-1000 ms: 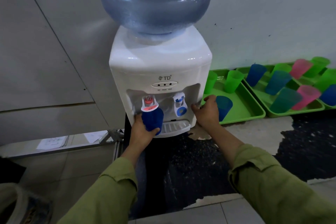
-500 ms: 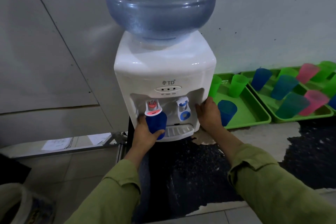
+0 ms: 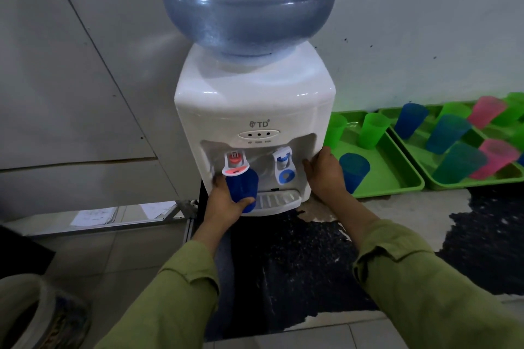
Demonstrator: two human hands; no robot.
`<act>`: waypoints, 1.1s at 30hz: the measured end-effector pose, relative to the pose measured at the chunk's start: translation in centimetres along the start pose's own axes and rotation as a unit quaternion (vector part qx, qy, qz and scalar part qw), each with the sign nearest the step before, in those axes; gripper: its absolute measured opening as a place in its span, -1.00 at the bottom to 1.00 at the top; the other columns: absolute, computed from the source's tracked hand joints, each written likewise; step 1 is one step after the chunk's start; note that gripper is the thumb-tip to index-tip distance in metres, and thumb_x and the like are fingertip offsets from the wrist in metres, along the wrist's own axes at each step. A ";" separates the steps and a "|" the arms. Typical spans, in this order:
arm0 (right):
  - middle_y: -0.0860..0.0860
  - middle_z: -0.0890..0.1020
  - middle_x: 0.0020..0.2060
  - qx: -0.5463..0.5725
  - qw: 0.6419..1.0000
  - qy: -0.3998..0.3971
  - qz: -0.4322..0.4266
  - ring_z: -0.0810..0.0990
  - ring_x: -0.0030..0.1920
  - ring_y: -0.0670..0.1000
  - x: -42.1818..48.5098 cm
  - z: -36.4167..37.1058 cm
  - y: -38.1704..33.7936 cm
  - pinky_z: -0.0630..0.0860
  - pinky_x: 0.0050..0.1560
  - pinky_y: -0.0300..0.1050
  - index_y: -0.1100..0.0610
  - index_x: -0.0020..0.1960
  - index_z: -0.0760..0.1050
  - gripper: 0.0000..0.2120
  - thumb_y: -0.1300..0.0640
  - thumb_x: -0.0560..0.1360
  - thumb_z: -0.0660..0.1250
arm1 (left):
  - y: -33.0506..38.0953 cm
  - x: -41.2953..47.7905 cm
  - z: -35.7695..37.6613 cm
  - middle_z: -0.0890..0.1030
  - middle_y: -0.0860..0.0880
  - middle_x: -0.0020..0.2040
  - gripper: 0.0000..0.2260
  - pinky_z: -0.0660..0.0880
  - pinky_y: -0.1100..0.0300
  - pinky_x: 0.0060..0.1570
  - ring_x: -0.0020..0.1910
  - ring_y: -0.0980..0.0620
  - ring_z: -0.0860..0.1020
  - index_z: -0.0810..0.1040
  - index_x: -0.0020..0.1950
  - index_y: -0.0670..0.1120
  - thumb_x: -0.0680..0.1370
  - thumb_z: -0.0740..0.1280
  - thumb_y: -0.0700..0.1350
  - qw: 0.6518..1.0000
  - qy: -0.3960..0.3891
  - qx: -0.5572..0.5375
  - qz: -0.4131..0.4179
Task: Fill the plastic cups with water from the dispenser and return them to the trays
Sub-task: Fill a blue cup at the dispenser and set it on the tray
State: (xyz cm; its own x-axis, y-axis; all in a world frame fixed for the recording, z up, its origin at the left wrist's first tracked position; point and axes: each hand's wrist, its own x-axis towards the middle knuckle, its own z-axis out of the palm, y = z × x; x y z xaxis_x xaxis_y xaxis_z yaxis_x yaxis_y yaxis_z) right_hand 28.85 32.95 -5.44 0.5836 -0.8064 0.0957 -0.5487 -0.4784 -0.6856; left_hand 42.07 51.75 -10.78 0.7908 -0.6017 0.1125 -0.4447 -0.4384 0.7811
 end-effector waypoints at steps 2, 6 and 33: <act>0.28 0.54 -0.04 0.001 1.000 -0.002 0.004 0.54 -0.05 0.28 0.0 -0.1 0.0 0.34 -0.21 -0.02 0.31 0.06 0.30 -0.68 0.07 0.52 0.29 | 0.1 0.0 0.0 0.41 -0.17 0.32 -0.25 0.33 0.13 0.25 0.30 -0.15 0.40 0.25 0.39 -0.19 0.32 0.54 -0.09 1.000 -0.006 0.008 -0.009; 0.28 0.55 -0.05 0.005 1.000 -0.007 0.001 0.55 -0.05 0.28 0.0 -0.2 0.0 0.33 -0.22 -0.03 0.30 0.05 0.30 -0.68 0.07 0.52 0.30 | 0.2 0.0 0.0 0.41 -0.18 0.33 -0.23 0.34 0.09 0.25 0.30 -0.16 0.41 0.22 0.40 -0.19 0.33 0.54 -0.08 1.000 -0.009 0.012 -0.025; 0.03 0.57 -0.37 0.085 0.980 -0.040 -0.174 0.50 -0.31 0.02 -5.5 -1.5 -7.6 0.27 -0.31 -0.17 0.10 -0.25 0.48 -0.72 -0.04 0.54 0.25 | 0.1 -0.4 0.2 0.49 -0.10 0.24 -0.16 0.43 -0.08 0.23 0.23 -0.13 0.47 0.26 0.34 -0.14 0.16 0.55 0.02 0.995 0.002 -0.068 -0.080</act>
State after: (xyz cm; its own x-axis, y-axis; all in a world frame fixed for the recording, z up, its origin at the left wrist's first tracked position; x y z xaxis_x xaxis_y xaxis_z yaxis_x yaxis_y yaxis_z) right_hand 28.94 40.48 0.28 0.7661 -0.5716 0.2939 -0.2038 -0.6497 -0.7324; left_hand 41.59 51.78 -10.87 0.8487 -0.5286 -0.0172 -0.2528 -0.4340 0.8647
